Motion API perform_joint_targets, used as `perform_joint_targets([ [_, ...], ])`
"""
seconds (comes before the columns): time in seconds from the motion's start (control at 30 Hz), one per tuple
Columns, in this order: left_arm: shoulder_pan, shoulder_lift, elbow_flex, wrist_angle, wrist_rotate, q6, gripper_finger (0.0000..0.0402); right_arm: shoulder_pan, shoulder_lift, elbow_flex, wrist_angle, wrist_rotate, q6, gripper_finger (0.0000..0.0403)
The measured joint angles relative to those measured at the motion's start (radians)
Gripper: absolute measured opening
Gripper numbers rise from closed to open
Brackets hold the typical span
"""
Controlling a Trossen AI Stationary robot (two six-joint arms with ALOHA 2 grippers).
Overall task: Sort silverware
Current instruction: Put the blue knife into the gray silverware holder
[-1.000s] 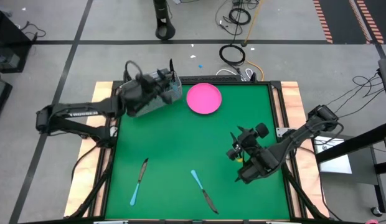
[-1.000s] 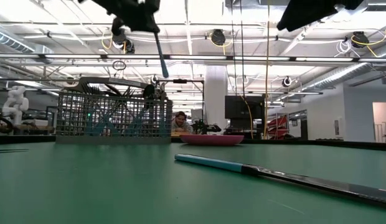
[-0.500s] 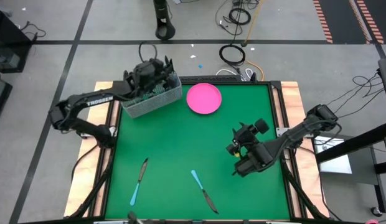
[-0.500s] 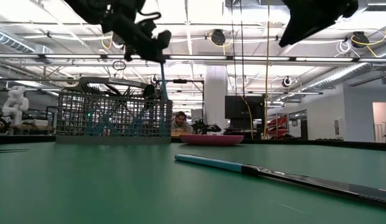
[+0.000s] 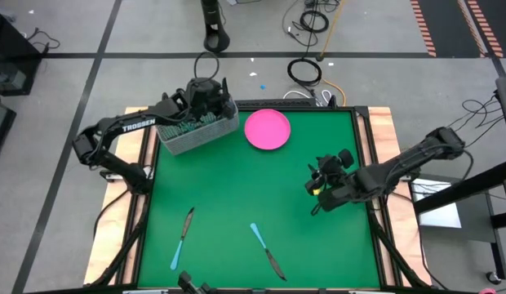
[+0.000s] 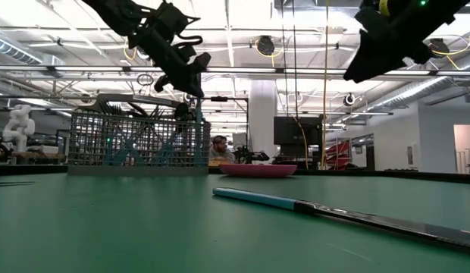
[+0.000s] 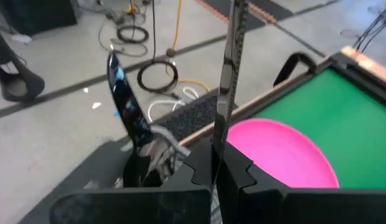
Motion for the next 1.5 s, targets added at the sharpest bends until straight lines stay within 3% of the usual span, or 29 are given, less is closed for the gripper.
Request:
perform_joint_targets([
  [0.13,0.0,0.008,0.0,-0.019,0.0,0.002,0.0,-0.017,-0.087,-0.067,0.217,-0.065,-0.159,0.0164],
  [0.27,0.0,0.008,0.0,-0.019,0.0,0.002,0.0009,-0.016,-0.112,-0.079,0.323,-0.095,-0.251,0.0164],
  [0.7,-0.001,0.004,0.009,-0.05,-0.047,0.056,0.0097,-0.014,-0.108,-0.08,0.347,-0.097,-0.287,0.0164],
  [1.07,-0.013,-0.103,0.19,-0.322,-0.061,0.151,0.0104,-0.014,-0.108,-0.08,0.355,-0.15,-0.305,0.0164],
  [1.27,-0.098,-0.18,0.197,-0.445,-0.034,0.142,0.0105,-0.014,-0.108,-0.079,0.448,-0.178,-0.364,0.0164],
  [1.5,-0.319,-0.22,0.152,-0.459,-0.007,0.074,0.0105,-0.014,-0.102,-0.079,0.567,-0.299,-0.425,0.0164],
])
